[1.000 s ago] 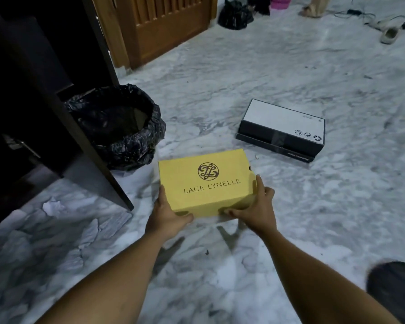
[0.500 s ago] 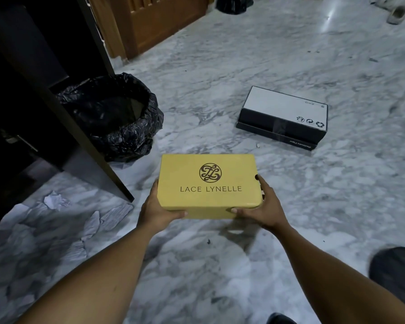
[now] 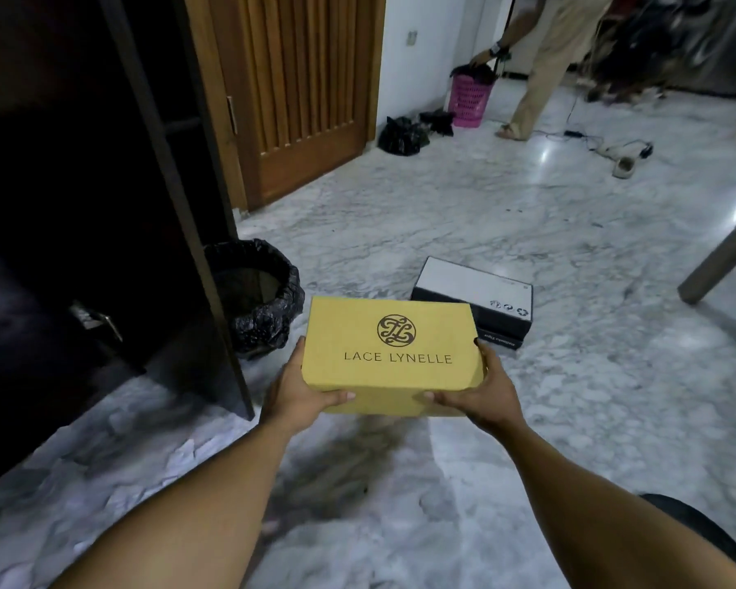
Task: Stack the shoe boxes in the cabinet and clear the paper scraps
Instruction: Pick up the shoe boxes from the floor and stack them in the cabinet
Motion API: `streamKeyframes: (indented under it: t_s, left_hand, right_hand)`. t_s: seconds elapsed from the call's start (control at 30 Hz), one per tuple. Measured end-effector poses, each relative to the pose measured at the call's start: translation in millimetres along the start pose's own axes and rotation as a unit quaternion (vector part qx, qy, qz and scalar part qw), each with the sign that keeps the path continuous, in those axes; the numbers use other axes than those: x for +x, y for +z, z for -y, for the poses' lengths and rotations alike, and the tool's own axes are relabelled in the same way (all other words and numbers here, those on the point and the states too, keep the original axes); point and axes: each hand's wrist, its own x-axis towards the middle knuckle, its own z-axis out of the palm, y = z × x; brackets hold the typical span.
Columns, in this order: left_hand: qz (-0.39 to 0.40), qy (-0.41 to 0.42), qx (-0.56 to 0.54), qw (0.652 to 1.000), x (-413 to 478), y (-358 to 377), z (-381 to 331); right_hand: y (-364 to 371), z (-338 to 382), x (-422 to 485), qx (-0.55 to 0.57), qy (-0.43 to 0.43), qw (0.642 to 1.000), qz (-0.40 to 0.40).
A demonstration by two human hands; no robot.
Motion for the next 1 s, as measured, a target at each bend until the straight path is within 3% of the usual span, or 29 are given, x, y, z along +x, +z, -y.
streamKeyframes:
  t_s: [0.3,0.47,0.63,0.8,1.0]
  left_hand:
    - [-0.071,0.206,-0.073,0.973,-80.3,-95.0,-216.2]
    - [-0.15,0.325,-0.071,0.931,-167.2,-161.5,-303.6]
    - [-0.274,0.387,-0.004,0.88,-244.7,-253.5,-344.1]
    - [-0.365,0.383,0.052,0.847,-292.2,-363.1,-342.1]
    - [-0.427,0.326,0.092,0.839,-328.3,-492.6,-287.7]
  right_hand:
    - [-133.6,194.5,-83.3,0.026,-0.203,0.97,-0.133]
    - [-169.5,290.3,-155.8,0.044,-0.31,0.928,-0.202]
    - [-160.3,373.1,-211.7,0.074,-0.384,0.893,-0.224]
    - [-105.0,448.9,-231.7,0.104,-0.452,0.868,-0.179]
    - [26.8,519.8,-234.2,0.151,-0.474,0.867,-0.015]
